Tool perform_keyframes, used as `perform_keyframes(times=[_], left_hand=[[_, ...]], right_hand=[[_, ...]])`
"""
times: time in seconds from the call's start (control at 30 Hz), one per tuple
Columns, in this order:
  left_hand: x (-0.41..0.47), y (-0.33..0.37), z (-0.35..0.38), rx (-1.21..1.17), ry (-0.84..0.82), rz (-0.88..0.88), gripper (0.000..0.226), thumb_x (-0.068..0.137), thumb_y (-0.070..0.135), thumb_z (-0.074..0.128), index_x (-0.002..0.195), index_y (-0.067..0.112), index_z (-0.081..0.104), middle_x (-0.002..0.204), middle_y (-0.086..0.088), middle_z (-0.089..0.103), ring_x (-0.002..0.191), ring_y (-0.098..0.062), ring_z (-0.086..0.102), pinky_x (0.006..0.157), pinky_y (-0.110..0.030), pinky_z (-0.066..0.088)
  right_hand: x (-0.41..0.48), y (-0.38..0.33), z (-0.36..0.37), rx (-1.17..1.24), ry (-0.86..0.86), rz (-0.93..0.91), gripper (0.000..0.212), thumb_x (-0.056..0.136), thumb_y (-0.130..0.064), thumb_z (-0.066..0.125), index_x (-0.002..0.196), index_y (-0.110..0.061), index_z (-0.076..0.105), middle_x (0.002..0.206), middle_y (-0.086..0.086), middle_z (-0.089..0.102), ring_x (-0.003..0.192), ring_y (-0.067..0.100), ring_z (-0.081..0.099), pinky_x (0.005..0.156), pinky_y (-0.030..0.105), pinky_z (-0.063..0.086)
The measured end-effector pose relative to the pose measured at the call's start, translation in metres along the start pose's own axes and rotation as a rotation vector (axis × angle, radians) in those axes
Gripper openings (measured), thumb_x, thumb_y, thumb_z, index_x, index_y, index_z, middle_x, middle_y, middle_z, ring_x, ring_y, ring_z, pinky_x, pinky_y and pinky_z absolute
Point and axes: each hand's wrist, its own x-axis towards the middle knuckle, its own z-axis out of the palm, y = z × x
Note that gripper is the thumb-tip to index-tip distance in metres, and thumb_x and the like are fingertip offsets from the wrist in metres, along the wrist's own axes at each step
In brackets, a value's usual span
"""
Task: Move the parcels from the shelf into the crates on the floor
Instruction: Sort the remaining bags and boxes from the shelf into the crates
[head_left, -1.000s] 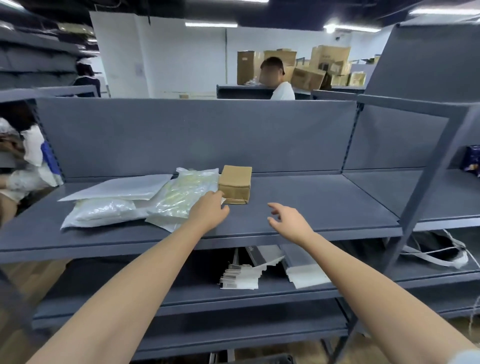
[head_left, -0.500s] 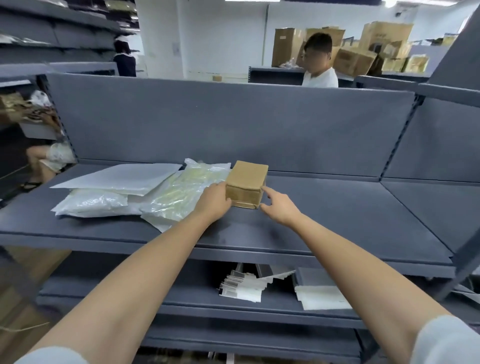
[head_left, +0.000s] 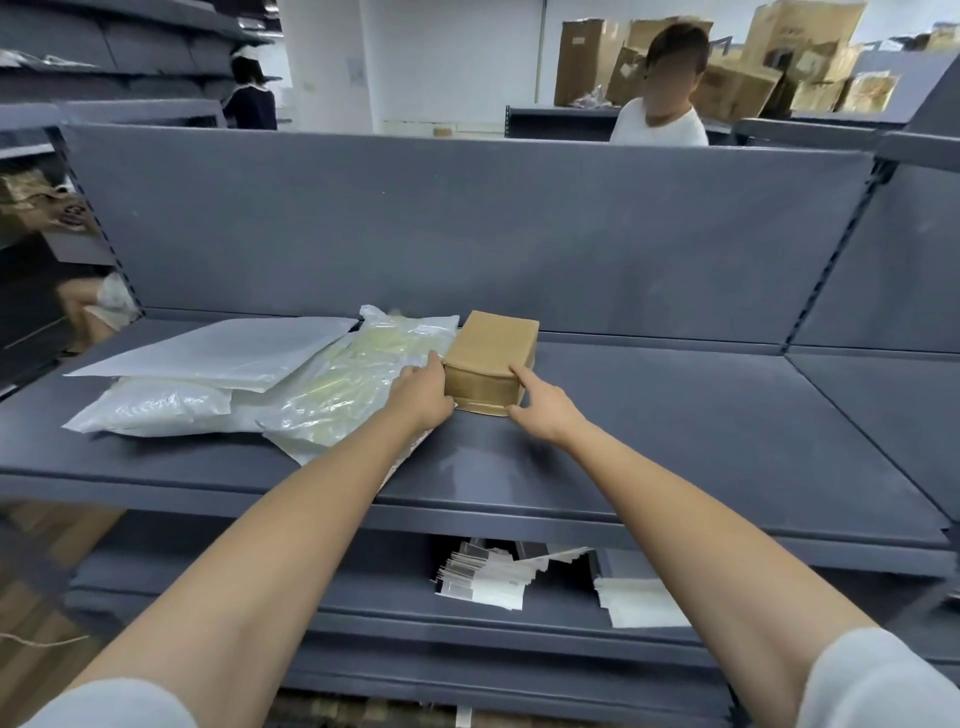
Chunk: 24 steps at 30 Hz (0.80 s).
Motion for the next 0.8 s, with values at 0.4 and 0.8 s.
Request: perform_keyframes(times=[0.4, 0.8], left_hand=[[-0.026, 0.026, -0.028, -0.417, 0.183, 0.32, 0.107, 0.075, 0.027, 0.077, 0.151, 0.015, 0.003, 0.145, -0.001, 0.034, 0.134, -0.013, 0.035, 0.104, -0.024, 0.033], [-0.052, 0.051, -0.038, -0.471, 0.237, 0.383, 0.06, 0.085, 0.02, 0.068, 0.139, 0.025, 0.042, 0.118, 0.008, 0.059, 0.103, -0.014, 0.06, 0.094, -0.032, 0.048]], right_hand=[[-0.035, 0.014, -0.03, 0.349, 0.202, -0.266, 0.102, 0.081, -0.028, 0.073, 0.147, -0.042, -0.003, 0.15, -0.02, 0.027, 0.135, 0.004, 0.03, 0.106, 0.022, 0.03], [-0.058, 0.005, -0.055, 0.422, 0.397, -0.226, 0.068, 0.087, -0.026, 0.066, 0.145, -0.03, 0.031, 0.133, -0.008, 0.056, 0.122, 0.009, 0.051, 0.101, 0.032, 0.044]])
